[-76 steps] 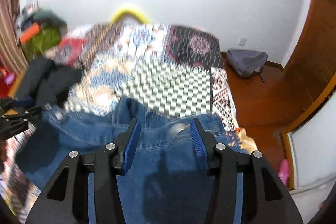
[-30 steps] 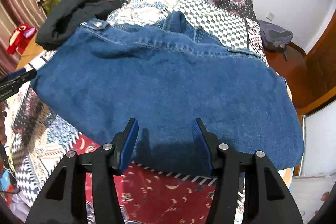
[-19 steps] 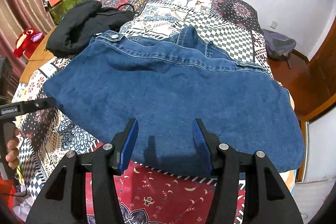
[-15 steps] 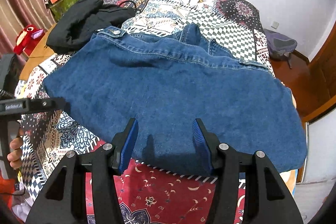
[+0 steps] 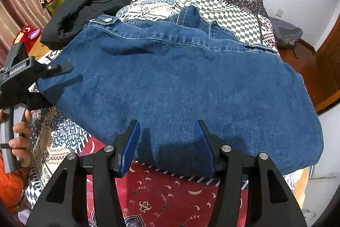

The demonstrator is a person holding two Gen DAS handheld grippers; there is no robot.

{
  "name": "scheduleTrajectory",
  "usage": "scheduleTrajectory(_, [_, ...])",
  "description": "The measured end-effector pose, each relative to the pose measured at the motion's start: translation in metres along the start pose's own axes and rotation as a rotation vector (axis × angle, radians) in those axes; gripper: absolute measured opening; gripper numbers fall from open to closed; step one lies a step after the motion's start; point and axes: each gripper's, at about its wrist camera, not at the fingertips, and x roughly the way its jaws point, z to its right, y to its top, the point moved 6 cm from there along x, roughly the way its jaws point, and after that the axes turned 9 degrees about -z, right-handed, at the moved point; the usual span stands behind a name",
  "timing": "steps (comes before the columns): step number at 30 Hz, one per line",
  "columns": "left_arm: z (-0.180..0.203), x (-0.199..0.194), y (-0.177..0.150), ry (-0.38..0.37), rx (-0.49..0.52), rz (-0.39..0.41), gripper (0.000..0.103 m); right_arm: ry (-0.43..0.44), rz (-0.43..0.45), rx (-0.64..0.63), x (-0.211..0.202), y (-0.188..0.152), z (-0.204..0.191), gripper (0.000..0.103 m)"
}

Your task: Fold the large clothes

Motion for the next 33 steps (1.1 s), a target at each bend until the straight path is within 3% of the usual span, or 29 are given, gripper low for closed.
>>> scheduleTrajectory(1, [0.000,0.001,0.000,0.002,-0.001,0.003,0.065,-0.003,-0.003,-0.005,0.001,-0.001,0.001,0.050])
scheduleTrajectory(3, [0.000,0.000,0.000,0.041,0.004,0.015,0.046,-0.011,-0.006,-0.006,0.002,-0.001,0.003,0.050])
scheduleTrajectory(5, [-0.001,-0.004,-0.001,0.091,0.018,0.033,0.035,-0.009,-0.009,0.003,0.003,-0.002,0.005,0.050])
scheduleTrajectory(9, [0.021,-0.012,-0.007,0.167,0.115,0.093,0.025,-0.005,-0.011,0.011,0.001,-0.004,0.008,0.050])
scheduleTrajectory(12, [0.064,-0.022,-0.014,0.237,0.269,0.158,0.021,-0.029,-0.005,0.002,-0.005,-0.005,0.009,0.050])
scheduleTrajectory(14, [0.093,-0.028,-0.018,0.242,0.336,0.193,0.020,-0.040,0.002,0.002,-0.010,-0.003,0.010,0.050])
scheduleTrajectory(18, [0.145,-0.046,-0.023,0.210,0.436,0.258,0.018,-0.067,0.031,-0.001,-0.026,0.006,0.011,0.050])
scheduleTrajectory(22, [0.185,-0.090,-0.027,0.153,0.523,0.340,0.017,-0.075,0.092,-0.008,-0.046,0.022,0.005,0.050])
scheduleTrajectory(26, [0.199,-0.133,-0.037,0.134,0.578,0.421,0.014,0.037,0.075,0.003,-0.037,0.036,-0.024,0.050])
scheduleTrajectory(29, [0.190,-0.157,-0.040,0.129,0.556,0.451,0.013,0.141,0.029,-0.018,-0.014,0.038,-0.062,0.050])
scheduleTrajectory(33, [0.169,-0.174,-0.033,0.179,0.521,0.479,0.013,0.201,-0.034,-0.102,0.016,0.035,-0.114,0.050])
